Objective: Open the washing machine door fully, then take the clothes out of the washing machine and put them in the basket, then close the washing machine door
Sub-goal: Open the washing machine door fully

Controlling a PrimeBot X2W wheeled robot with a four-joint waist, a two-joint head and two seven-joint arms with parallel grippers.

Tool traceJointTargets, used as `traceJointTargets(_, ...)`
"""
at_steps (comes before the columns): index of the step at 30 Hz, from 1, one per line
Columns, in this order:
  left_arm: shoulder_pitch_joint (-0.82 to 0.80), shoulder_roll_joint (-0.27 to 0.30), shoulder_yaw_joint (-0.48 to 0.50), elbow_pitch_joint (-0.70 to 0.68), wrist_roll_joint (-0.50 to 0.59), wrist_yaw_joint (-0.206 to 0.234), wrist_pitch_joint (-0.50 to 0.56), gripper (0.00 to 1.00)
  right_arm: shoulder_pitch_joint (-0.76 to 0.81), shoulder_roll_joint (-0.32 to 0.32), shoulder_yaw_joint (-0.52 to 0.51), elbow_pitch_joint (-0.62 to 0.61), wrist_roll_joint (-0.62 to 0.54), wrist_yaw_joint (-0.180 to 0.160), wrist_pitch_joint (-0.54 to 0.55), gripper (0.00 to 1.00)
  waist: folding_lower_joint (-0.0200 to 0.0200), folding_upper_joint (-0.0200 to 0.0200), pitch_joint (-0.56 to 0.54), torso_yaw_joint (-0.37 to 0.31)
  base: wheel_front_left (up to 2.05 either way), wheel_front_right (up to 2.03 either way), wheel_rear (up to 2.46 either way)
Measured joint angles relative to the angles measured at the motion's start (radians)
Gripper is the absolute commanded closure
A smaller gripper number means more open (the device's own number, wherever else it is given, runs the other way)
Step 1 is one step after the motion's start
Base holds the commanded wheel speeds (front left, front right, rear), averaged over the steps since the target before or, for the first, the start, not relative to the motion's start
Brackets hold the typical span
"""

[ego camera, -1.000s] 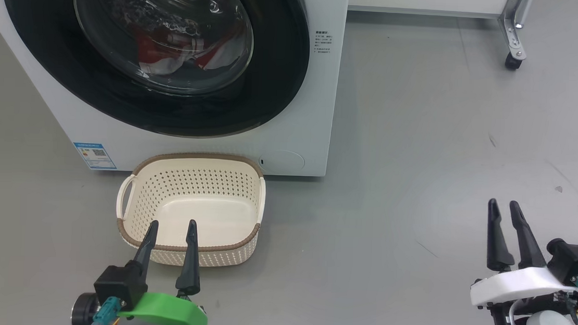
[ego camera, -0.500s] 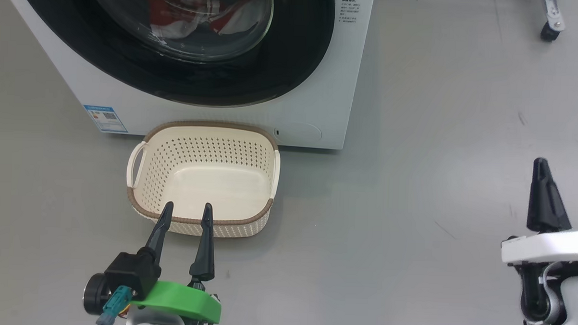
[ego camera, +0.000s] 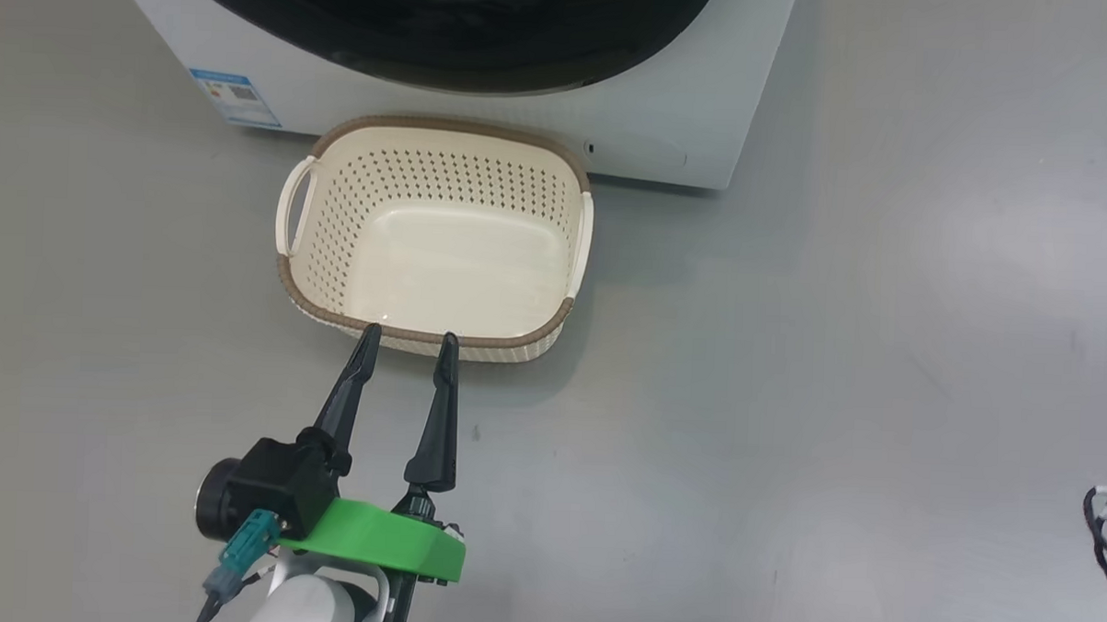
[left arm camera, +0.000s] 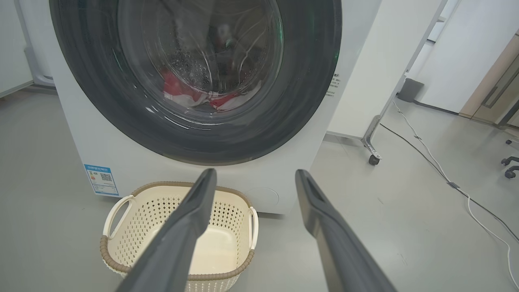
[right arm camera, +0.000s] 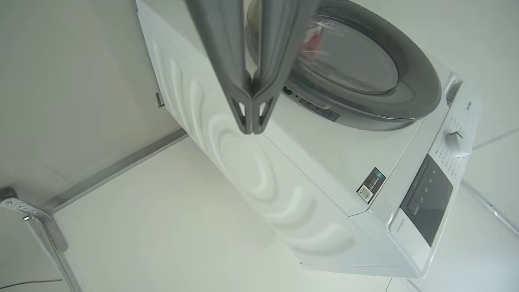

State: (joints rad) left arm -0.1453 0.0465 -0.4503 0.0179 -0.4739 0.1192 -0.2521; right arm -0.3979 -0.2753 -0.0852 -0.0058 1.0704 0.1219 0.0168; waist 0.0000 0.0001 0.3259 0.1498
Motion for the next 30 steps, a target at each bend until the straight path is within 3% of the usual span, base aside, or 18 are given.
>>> traceJointTargets(7,-0.037,0.0,-0.019,-0.027,-0.002,0.0,0.0,0.0,-0.13,-0.028,-0.009,-0.01,0.216,0.0,0.197,1.0,0.0,0.0,0.094,0.048,0.0,0.0,0.0)
traceJointTargets(12,-0.058,-0.002,-0.038,-0.033,-0.01,0.0,0.0,0.0,-0.183,-0.046,-0.014,0.003,0.306,-0.002,0.284,1.0,0.0001,0.0,0.141,0.076,0.0,0.0,0.0)
traceJointTargets(18,-0.075,-0.002,-0.048,-0.037,-0.012,0.0,0.0,0.0,-0.275,-0.062,-0.032,0.033,0.403,-0.052,0.376,1.0,0.0001,0.0,0.192,0.12,0.0,0.0,0.0)
traceJointTargets(30,-0.076,-0.004,-0.067,-0.04,-0.029,0.0,0.0,0.0,-0.437,-0.084,-0.001,0.087,0.451,-0.152,0.491,1.0,0.0001,0.0,0.243,0.17,0.0,0.0,0.0)
